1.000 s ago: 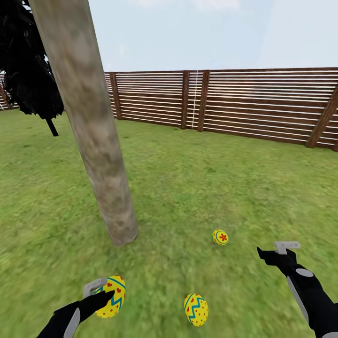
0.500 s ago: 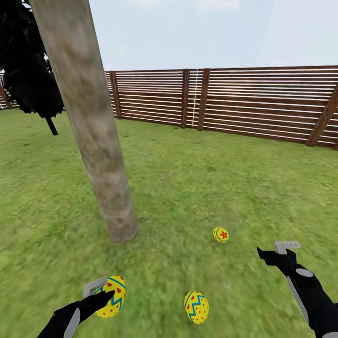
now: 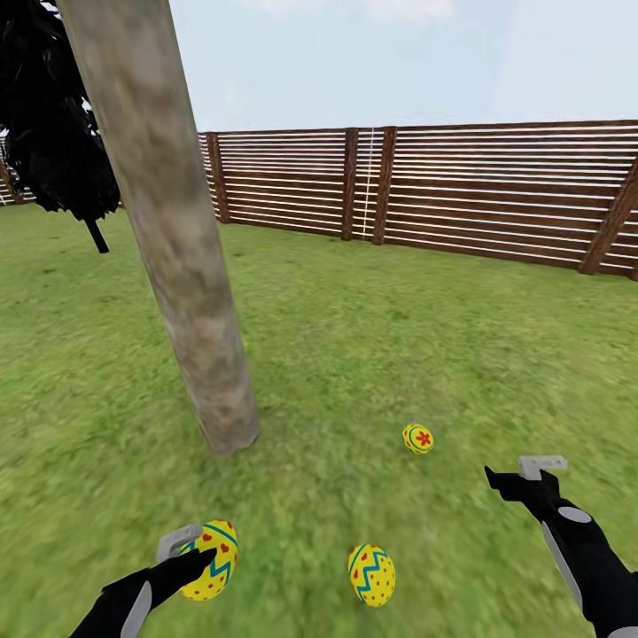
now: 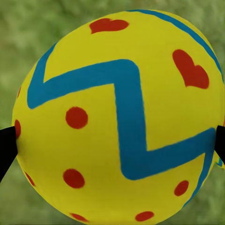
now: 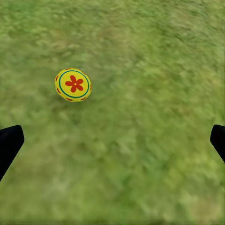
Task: Take the three Easter eggs out of the wicker basket on the lawn in the garden, then place them on the lawn next to a single tree (choose any tree) so that all three eggs are next to the same tree and none are left in the basket.
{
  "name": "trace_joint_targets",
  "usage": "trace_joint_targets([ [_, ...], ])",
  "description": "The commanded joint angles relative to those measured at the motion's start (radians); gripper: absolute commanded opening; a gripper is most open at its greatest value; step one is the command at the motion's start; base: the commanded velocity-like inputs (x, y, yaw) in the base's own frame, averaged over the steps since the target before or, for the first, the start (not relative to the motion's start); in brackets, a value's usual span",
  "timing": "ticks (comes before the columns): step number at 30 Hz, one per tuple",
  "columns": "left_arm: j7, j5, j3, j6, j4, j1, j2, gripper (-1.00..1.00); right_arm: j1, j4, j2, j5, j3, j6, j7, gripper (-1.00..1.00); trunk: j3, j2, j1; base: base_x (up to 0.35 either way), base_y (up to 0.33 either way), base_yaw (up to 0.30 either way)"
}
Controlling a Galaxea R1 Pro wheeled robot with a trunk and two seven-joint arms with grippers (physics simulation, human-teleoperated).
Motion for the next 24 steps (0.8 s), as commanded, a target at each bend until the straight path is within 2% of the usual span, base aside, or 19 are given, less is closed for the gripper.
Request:
trace_joint_targets([
  [1,-0.008,-0.004,0.007,0.007,-0.001,-0.001,0.000,-1.00,0.000,-0.002,0.001,0.008,-0.003,0.005,0.007,1.00,-0.004,-0.008,0.004,0.000,0.000,0.000],
  [24,-0.008,-0.004,0.007,0.005,-0.001,-0.001,0.000,-1.00,0.000,-0.002,0.001,0.008,-0.003,0.005,0.008,1.00,-0.076,-0.169,0.092,0.000,0.000,0.000],
])
